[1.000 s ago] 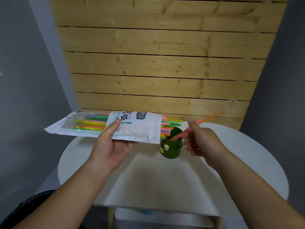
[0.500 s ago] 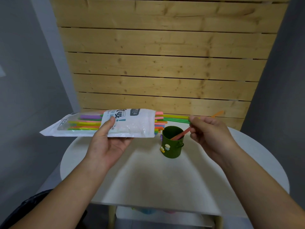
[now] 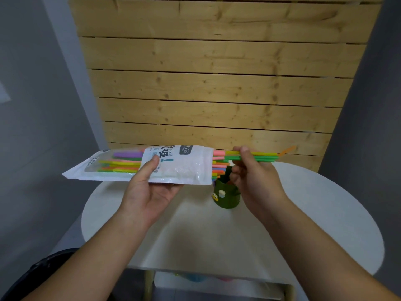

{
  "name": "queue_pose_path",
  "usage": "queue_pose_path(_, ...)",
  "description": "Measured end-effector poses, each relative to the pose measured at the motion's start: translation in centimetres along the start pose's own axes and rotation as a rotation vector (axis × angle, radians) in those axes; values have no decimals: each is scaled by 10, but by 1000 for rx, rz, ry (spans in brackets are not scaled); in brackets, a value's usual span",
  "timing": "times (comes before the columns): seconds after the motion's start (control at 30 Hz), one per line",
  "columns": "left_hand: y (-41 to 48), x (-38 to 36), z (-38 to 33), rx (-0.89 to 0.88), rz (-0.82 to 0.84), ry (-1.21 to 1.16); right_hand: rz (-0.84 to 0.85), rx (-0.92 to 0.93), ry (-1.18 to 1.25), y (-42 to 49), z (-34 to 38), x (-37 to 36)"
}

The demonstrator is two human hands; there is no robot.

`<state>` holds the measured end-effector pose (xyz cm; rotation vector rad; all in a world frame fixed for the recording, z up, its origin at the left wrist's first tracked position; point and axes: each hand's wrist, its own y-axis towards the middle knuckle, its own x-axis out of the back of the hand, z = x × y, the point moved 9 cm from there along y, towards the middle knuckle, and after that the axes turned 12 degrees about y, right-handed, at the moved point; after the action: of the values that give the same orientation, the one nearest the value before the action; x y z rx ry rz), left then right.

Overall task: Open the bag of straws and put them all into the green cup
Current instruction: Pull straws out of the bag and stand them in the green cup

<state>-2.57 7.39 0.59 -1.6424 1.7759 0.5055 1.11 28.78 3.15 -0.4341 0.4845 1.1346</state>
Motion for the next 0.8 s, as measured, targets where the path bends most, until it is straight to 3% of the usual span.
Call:
queue_pose_path(0.33, 18, 19, -5, -12, -47, -29, -97, 151, 92, 10, 56, 42)
queue_pose_path(0.67, 21, 19, -2, -15, -64, -67, -162, 289, 69, 9, 82, 70)
queue_pose_path(0.8, 22, 19, -2, -21, -72, -62, -262, 382, -1, 8, 92, 87)
